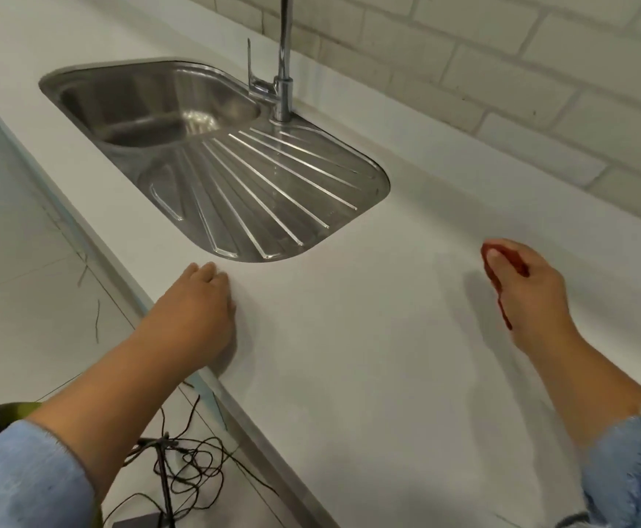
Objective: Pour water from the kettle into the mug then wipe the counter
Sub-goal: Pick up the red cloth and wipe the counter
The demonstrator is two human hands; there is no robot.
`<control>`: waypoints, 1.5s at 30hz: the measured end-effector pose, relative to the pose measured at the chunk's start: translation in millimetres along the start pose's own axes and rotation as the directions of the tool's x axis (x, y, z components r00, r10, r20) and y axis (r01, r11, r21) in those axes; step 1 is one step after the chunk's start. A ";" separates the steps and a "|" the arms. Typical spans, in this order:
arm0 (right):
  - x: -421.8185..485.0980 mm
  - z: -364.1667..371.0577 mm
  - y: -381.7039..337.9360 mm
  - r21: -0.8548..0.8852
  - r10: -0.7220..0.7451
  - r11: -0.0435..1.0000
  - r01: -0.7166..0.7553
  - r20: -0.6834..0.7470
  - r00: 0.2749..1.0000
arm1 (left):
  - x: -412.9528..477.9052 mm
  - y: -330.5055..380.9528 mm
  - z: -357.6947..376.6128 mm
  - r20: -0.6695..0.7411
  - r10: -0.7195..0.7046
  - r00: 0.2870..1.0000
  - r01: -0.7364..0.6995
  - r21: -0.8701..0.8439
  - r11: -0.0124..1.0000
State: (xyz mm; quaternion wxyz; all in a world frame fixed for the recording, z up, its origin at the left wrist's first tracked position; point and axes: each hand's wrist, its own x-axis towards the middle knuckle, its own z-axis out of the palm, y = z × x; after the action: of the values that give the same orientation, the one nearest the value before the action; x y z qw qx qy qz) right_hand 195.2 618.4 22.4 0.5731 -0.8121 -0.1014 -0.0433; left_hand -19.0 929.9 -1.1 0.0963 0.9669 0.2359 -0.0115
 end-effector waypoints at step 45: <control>138.6 -9.7 86.8 -0.831 0.045 0.517 -0.204 -0.212 0.976 | 30.9 37.0 21.4 -0.144 0.136 0.980 -0.146 -0.065 0.987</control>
State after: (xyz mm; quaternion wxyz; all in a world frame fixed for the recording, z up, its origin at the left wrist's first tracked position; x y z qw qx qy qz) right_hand 349.5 597.2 -28.5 0.1135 -0.9864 0.0383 -0.1123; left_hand 25.9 907.7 -17.4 0.1165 0.9754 0.1732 0.0715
